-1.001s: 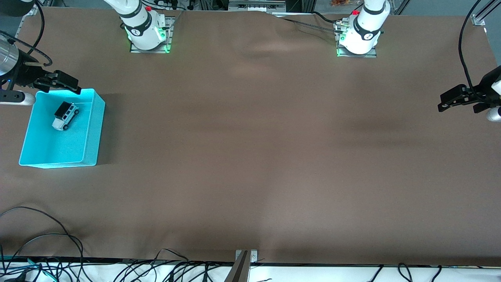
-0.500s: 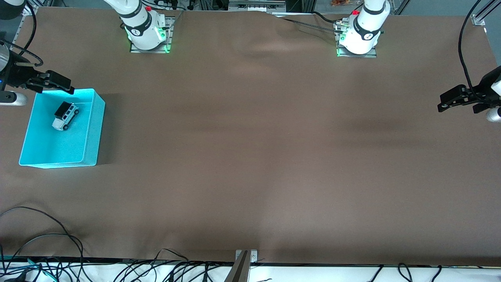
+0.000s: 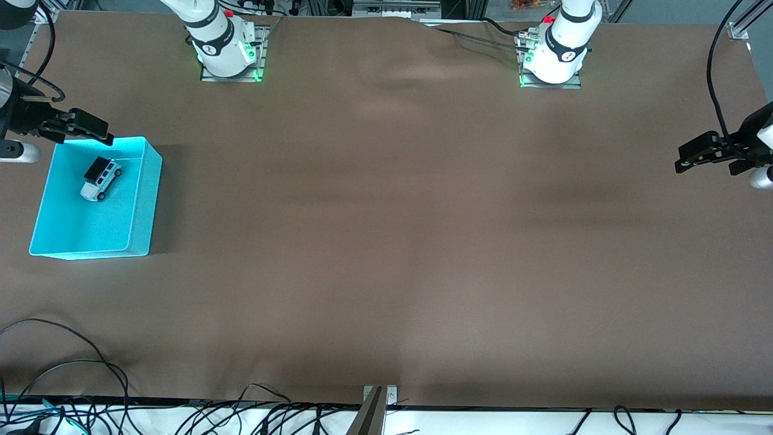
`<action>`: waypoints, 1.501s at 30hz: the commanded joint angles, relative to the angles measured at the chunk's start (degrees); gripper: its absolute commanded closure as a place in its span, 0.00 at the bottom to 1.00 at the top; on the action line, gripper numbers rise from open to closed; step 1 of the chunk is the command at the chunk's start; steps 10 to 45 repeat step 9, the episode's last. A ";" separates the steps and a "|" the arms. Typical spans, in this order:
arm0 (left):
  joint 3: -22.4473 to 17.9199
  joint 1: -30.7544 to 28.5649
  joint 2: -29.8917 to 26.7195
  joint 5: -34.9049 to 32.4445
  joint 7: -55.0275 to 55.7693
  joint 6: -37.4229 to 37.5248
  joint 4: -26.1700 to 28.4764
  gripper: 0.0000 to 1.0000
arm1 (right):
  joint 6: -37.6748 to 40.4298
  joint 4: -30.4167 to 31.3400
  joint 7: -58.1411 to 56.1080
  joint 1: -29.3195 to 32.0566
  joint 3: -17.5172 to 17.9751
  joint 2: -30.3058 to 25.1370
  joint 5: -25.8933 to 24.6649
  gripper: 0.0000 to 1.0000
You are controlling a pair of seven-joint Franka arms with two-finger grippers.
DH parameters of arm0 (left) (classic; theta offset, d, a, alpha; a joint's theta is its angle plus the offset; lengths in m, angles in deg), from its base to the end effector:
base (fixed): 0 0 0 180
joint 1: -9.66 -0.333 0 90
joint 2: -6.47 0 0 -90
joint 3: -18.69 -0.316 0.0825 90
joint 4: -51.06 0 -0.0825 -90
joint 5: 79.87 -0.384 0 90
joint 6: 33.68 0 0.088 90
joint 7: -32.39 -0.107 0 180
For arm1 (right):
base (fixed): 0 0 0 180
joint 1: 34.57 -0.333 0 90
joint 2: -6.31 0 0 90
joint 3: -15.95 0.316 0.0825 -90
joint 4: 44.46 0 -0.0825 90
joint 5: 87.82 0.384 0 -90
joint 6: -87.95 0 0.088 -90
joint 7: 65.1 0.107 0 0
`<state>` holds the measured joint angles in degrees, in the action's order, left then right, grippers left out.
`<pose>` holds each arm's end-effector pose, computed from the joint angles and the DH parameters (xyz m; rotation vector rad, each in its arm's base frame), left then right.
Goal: Wind and store white jeep toy
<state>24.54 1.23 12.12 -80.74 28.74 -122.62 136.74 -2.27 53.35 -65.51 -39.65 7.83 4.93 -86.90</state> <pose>0.5815 0.0309 0.6026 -3.1379 0.0289 0.0650 0.5409 -0.0278 0.5739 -3.1135 0.0726 0.1683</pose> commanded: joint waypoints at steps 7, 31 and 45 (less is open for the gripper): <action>-0.49 0.09 -0.65 1.66 -1.28 -0.36 0.63 0.00 | 0.58 -1.05 -0.73 0.69 0.03 0.33 -0.56 0.00; -0.58 0.09 -0.56 1.75 -1.28 -0.36 0.63 0.00 | 0.32 -1.05 -0.82 0.69 0.03 0.33 -0.56 0.00; -0.58 0.09 -0.56 1.75 -1.28 -0.36 0.63 0.00 | 0.32 -1.05 -0.82 0.69 0.03 0.33 -0.56 0.00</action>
